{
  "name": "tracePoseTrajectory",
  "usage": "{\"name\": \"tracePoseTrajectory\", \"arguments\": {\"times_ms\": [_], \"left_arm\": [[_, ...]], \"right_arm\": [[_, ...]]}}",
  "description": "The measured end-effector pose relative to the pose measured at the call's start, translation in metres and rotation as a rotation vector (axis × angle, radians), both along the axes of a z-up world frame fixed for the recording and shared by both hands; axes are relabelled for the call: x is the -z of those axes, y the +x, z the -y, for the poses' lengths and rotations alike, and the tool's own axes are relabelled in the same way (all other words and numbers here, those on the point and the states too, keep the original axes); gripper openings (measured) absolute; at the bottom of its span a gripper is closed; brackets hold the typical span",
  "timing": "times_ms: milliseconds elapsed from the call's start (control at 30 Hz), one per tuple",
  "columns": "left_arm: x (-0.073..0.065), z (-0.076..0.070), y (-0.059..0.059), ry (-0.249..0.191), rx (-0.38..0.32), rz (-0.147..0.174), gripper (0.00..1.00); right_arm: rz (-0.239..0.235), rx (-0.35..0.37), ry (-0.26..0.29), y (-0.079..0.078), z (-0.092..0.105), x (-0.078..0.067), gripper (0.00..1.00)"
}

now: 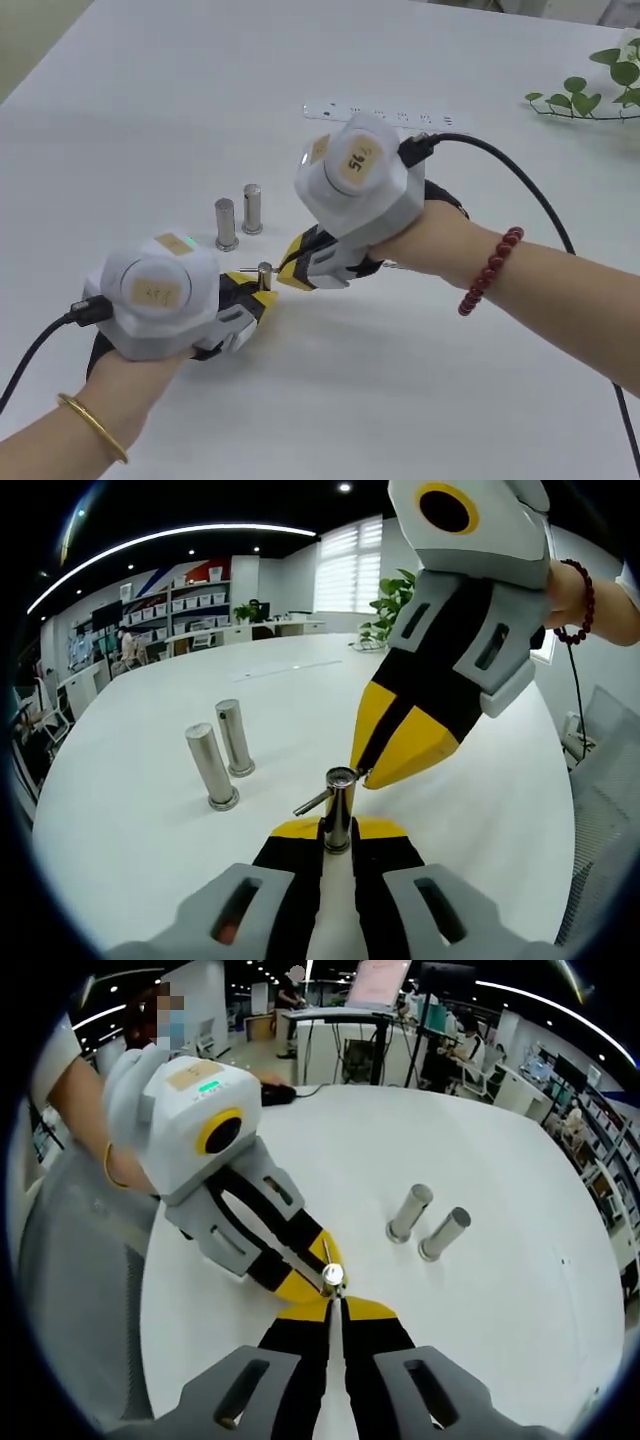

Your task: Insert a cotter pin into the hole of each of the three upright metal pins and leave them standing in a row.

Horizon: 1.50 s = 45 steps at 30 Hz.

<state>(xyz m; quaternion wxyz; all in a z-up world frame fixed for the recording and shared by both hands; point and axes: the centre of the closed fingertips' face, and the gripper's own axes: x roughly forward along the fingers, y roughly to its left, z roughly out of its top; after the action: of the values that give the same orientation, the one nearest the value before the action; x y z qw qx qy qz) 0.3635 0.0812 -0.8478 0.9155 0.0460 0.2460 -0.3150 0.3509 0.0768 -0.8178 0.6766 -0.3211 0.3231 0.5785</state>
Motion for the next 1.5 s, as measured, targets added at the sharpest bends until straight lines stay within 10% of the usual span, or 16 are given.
{"name": "tracePoseTrajectory", "arguments": {"times_ms": [700, 900, 1500], "left_arm": [[-0.013, -0.016, -0.006, -0.009, -0.013, 0.007, 0.47], [-0.027, -0.014, -0.009, -0.079, -0.028, 0.019, 0.57], [-0.051, -0.025, -0.015, -0.100, -0.053, 0.094, 0.83]], "right_arm": [[-0.007, 0.089, 0.037, 0.017, 0.021, -0.005, 0.16], [0.033, 0.136, 0.105, 0.035, 0.018, -0.012, 0.17], [0.049, 0.277, 0.319, 0.078, -0.017, -0.024, 0.24]]}}
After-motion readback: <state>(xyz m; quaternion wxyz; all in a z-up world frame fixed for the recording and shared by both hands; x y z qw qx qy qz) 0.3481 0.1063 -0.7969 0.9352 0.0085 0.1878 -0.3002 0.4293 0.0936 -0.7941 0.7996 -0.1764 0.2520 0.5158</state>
